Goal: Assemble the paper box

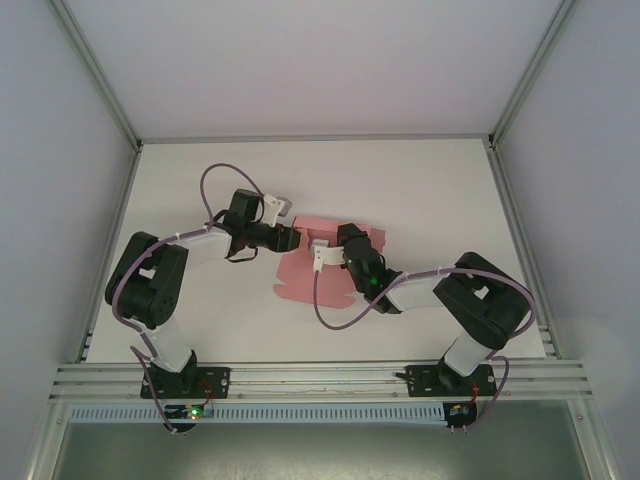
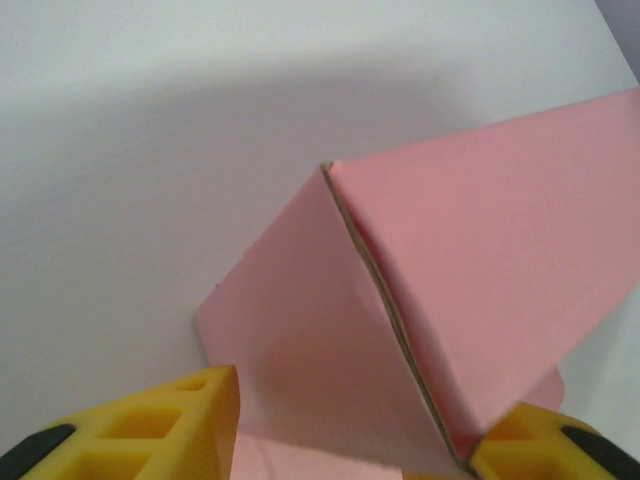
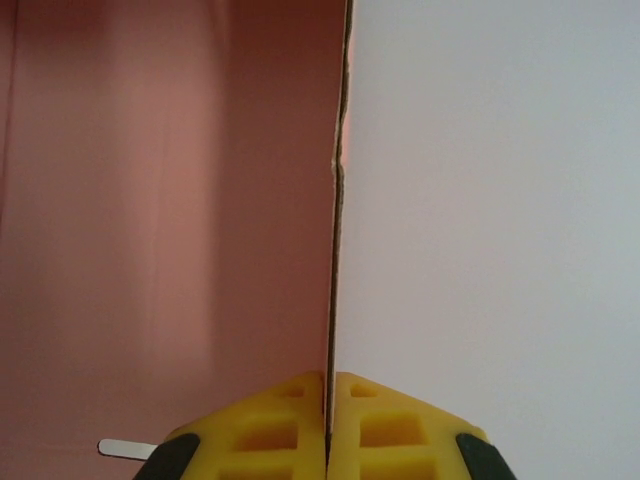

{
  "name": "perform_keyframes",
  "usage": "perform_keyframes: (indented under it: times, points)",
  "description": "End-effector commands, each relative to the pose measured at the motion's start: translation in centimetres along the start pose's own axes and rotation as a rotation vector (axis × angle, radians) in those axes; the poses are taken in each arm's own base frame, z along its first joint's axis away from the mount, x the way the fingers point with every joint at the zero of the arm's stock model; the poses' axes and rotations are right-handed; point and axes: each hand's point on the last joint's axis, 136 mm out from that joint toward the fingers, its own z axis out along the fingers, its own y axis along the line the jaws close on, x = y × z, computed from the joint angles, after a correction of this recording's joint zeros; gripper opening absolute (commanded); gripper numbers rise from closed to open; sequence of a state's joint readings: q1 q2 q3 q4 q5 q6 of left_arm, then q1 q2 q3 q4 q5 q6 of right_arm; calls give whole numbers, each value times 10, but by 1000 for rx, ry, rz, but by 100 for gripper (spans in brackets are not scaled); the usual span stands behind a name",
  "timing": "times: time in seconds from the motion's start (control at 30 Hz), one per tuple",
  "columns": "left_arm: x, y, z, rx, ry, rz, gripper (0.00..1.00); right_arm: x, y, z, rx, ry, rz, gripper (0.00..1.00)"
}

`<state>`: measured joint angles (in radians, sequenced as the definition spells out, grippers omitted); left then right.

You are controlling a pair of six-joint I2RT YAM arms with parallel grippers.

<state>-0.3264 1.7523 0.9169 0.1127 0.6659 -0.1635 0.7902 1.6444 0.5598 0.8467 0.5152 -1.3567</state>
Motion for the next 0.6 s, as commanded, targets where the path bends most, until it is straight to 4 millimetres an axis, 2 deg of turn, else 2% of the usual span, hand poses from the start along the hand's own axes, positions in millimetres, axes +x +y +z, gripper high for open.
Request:
perform_keyframes:
  times: [0.0,0.17,0.27,0.4,0.57]
  points:
    - [-20,-6,7,-17,-59,93,44,-14,0,-5,-26,-57,11,0]
    - [-17,9,14,-141,-73,99,43,-18,12,-7,-82,-81,2,0]
    - [-19,17,16,-197,-105,91,42,-21,11,-7,-83,-91,8,0]
    - [-21,37,16,-341,-141,69,38,-20,18,-9,-106,-88,9,0]
    - [-15,50,27,-376,-112,43,33,-19,23,-9,-130,-82,11,0]
